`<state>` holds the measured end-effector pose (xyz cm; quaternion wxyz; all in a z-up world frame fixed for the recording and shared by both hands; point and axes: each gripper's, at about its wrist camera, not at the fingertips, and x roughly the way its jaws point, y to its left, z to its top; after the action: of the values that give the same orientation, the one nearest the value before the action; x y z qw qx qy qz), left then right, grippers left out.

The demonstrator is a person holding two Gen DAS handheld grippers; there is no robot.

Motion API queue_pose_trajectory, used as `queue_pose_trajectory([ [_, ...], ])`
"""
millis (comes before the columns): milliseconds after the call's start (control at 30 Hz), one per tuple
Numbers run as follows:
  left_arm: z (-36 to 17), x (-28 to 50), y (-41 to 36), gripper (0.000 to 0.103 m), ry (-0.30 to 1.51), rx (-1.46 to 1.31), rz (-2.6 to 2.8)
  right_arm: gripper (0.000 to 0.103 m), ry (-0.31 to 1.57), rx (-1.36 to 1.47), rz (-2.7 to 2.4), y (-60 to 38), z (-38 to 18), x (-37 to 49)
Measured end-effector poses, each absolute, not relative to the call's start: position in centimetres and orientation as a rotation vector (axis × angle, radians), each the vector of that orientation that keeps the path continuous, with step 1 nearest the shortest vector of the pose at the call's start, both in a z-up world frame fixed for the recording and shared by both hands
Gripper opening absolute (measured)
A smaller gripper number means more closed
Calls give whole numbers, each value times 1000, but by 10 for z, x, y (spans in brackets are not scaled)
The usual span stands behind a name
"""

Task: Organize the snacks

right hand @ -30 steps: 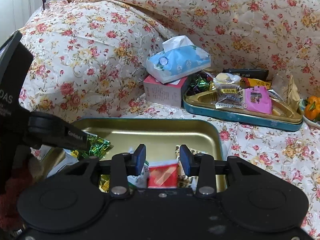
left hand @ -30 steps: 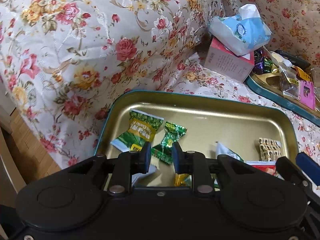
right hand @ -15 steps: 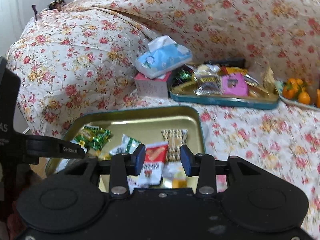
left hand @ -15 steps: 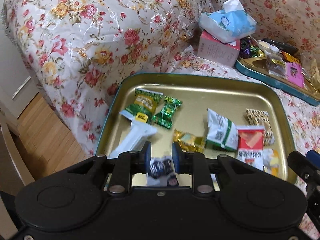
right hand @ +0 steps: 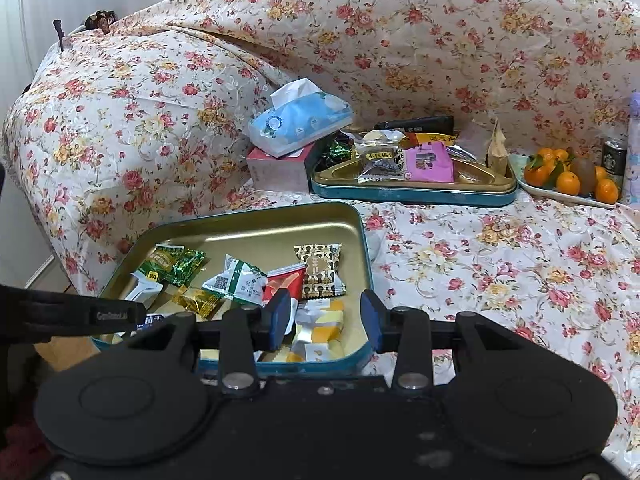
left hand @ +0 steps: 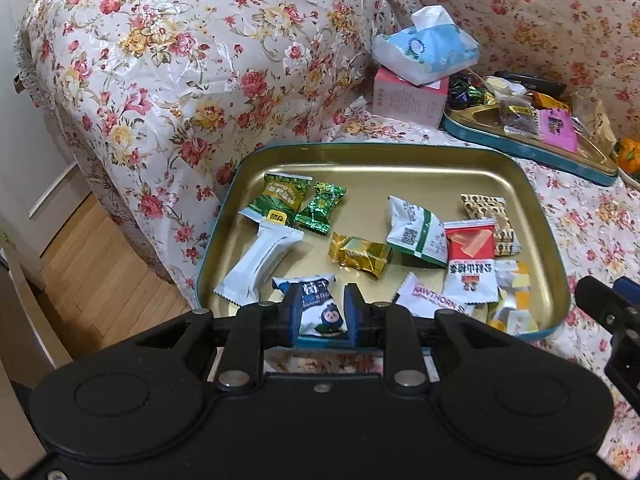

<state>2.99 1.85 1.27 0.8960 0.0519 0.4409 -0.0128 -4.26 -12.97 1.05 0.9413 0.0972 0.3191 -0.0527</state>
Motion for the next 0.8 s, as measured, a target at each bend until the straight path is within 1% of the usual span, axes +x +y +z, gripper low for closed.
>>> queue_pose_trajectory([
  [800,14,16,19,33,925,84,-32,41,650,187,-95,-128,9,-57],
])
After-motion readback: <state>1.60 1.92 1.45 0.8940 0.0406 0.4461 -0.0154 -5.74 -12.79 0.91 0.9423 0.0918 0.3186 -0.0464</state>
